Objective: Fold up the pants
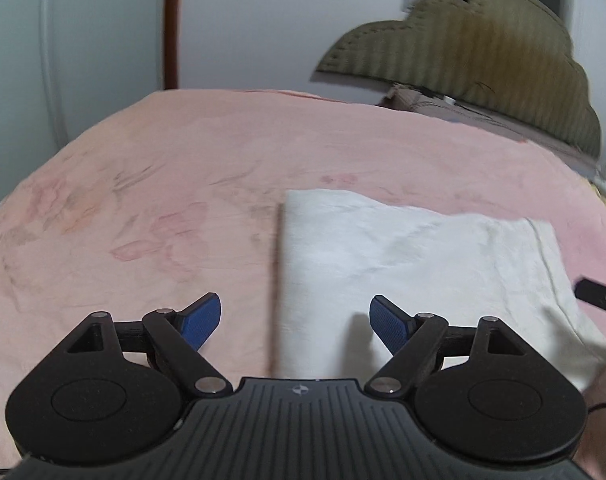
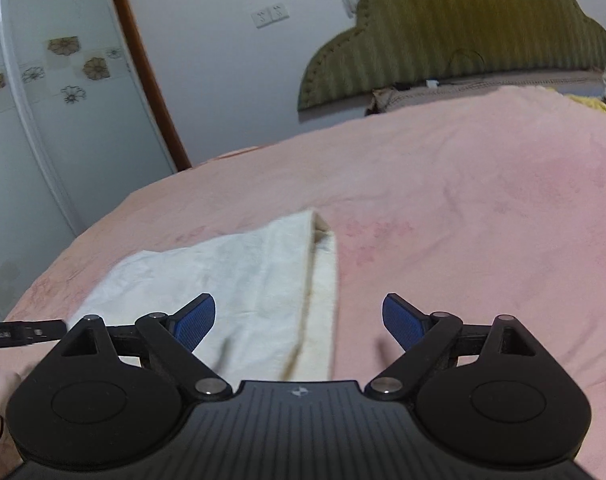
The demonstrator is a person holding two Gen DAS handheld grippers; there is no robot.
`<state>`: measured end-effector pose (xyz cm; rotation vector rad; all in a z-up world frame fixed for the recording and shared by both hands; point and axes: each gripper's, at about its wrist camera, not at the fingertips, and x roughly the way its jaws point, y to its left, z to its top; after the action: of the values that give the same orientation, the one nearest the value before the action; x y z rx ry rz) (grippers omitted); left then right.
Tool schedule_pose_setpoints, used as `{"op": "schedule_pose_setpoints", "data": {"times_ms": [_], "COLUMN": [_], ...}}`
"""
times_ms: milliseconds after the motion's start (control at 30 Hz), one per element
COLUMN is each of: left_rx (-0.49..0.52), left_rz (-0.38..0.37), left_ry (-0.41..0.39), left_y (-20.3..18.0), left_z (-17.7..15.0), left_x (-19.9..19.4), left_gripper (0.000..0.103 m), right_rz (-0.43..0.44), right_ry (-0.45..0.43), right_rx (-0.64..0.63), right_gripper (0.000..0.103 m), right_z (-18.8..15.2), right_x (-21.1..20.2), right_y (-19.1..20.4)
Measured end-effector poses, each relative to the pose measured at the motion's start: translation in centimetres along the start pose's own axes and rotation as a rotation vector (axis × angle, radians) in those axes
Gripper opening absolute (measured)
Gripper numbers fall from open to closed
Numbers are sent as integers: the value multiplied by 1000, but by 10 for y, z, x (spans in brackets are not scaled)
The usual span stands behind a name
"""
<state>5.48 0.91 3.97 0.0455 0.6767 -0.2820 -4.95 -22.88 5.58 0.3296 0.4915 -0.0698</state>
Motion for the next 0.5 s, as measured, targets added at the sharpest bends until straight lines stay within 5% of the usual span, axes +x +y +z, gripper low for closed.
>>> {"op": "schedule_pose_setpoints", "data": {"times_ms": [100, 267, 500], "left_rx": [69, 37, 68], "left_rz": [37, 43, 79], "left_ry": [31, 78, 75], "left_y": [-19, -20, -28], "left_z": [-3, -5, -6], "left_x": [7, 20, 22], "left_gripper": [88, 89, 92], "right_rz": [-7, -60, -60], "right_ry": [16, 76, 85], "right_rx": [-71, -59, 11], "right_gripper": [91, 91, 103], "right_z": [-2, -10, -23], "right_x": [4, 16, 23], "right_y": [8, -3, -18]}}
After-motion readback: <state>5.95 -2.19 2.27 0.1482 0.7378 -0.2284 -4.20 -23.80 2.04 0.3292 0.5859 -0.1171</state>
